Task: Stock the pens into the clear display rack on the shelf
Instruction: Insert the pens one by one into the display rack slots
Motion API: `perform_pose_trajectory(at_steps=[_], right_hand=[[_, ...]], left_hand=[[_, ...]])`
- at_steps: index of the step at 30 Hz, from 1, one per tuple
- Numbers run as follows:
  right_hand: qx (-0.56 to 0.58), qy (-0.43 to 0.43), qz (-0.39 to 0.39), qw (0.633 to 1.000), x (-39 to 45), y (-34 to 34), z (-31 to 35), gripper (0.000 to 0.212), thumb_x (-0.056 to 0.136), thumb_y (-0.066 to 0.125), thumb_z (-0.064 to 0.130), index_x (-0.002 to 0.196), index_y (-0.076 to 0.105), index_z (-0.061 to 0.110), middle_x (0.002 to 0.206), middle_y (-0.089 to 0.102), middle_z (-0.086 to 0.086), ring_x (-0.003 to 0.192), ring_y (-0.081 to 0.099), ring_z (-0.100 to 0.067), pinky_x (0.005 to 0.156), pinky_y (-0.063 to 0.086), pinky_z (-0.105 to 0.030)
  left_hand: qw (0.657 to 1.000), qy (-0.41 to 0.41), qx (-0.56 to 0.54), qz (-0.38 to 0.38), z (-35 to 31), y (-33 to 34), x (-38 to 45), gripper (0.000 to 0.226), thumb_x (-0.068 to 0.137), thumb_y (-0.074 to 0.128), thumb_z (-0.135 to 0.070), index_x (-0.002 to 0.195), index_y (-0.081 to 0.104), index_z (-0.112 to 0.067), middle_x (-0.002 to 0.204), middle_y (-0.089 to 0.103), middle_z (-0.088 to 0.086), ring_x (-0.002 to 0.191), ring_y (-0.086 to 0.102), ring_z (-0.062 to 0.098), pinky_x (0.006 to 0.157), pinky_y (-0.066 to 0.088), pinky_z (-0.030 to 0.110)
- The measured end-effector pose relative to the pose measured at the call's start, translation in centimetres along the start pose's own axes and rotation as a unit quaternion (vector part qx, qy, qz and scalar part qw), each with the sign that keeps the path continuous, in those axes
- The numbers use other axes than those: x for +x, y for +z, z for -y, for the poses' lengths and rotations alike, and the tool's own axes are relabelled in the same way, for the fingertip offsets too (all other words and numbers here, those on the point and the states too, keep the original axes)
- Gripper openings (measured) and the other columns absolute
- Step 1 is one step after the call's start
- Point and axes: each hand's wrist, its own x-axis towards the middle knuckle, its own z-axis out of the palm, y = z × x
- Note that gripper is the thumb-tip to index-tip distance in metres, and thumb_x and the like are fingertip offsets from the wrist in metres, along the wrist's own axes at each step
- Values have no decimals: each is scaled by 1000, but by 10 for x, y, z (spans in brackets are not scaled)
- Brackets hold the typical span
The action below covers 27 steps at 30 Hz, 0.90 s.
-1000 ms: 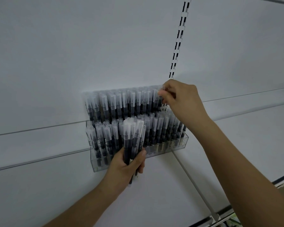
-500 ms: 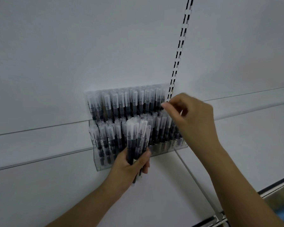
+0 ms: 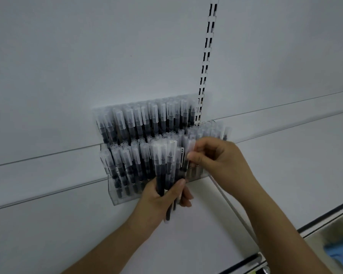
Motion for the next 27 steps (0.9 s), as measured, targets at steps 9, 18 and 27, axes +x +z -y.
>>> perform_pose_trajectory(at_steps=[9, 18, 27], right_hand=[[68, -103, -265, 956, 52, -76, 28, 10, 96, 62, 20, 95, 62, 10, 80, 73, -4, 72, 73, -17, 57, 48, -23], [-7, -76, -183, 980, 101, -71, 1, 9, 93, 66, 16, 91, 66, 7, 76, 74, 2, 70, 73, -9, 68, 58, -23], [-82, -100, -78, 989, 125, -70, -2, 10, 92, 68, 13, 86, 66, 5, 78, 74, 0, 65, 72, -8, 71, 61, -27]], left_hand=[[1000, 12, 11, -23, -1, 7, 6, 31, 86, 54, -32, 79, 57, -3, 63, 59, 5, 57, 55, 15, 58, 46, 23], [1000, 3, -2, -22, 7, 25, 21, 40, 86, 59, -43, 82, 57, -4, 61, 54, 3, 58, 49, 17, 61, 42, 31], [999, 12, 25, -17, 9, 44, 37, 32, 89, 59, -41, 80, 58, -10, 61, 56, 1, 59, 51, 16, 65, 45, 32]])
